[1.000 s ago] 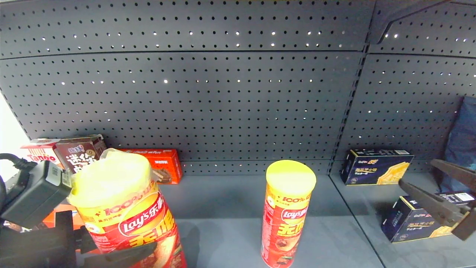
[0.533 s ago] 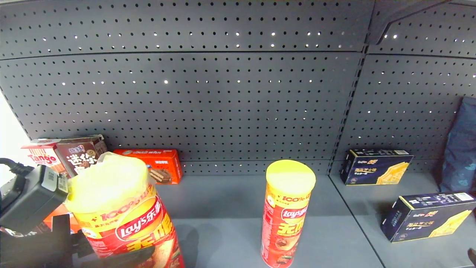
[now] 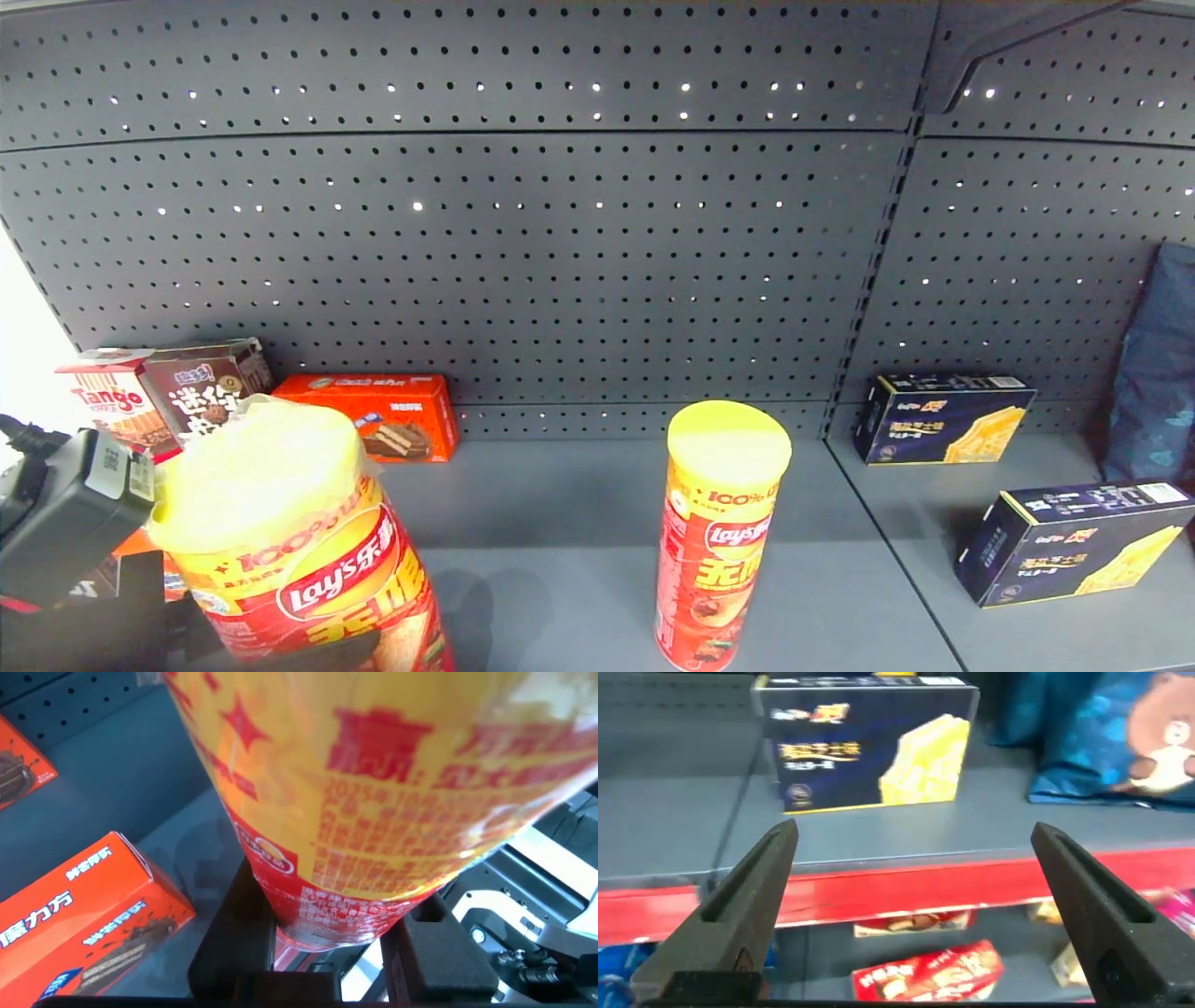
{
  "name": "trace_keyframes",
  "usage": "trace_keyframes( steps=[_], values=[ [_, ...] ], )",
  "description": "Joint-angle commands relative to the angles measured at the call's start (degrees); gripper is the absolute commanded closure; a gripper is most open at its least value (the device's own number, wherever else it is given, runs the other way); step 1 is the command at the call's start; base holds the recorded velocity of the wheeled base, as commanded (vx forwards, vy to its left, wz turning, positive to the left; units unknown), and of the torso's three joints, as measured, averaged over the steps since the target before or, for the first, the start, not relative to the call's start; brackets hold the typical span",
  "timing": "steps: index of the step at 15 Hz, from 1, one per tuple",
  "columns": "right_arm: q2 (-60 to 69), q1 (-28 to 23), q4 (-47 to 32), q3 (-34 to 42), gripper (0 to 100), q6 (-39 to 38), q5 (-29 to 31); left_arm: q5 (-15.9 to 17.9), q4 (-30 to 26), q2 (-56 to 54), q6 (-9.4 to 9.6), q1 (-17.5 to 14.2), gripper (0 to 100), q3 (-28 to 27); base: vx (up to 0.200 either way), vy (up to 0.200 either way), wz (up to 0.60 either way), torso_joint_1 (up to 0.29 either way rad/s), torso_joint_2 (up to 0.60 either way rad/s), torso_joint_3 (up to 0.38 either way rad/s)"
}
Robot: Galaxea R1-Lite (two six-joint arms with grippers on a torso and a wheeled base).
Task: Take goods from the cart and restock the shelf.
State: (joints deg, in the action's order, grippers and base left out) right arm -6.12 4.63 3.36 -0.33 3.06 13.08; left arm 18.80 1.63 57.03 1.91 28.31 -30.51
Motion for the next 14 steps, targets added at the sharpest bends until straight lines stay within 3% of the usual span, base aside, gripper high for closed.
trace_keyframes(
  steps=[1,2,3,8,14],
  values=[
    [0.5,0.0,0.1,0.2,0,-0.2,-5.7,0.0,0.1,-0.3,0.02,0.1,100,0.3,0.0,0.0,0.0,0.0,0.0,0.0],
    [0.5,0.0,-0.6,0.3,0,-0.1,-15.3,0.0,0.2,-0.3,0.02,0.1,100,0.1,0.0,0.0,0.0,0.0,0.0,0.0],
    [0.5,0.0,-1.7,0.2,0,0.1,-16.6,0.0,0.2,-0.3,0.02,0.0,100,0.0,0.0,0.0,0.0,0.0,0.0,0.0],
    [0.5,0.0,-3.3,0.2,0,-3.4,-14.0,0.0,0.3,-0.5,-0.07,0.1,100,-1.1,0.0,0.0,0.0,0.0,0.0,0.0],
    [0.5,0.0,-3.3,0.2,0,-3.4,-14.0,0.9,0.8,5.6,0.02,0.0,100,-7.7,0.0,0.0,0.0,0.0,0.0,0.0]
  ],
)
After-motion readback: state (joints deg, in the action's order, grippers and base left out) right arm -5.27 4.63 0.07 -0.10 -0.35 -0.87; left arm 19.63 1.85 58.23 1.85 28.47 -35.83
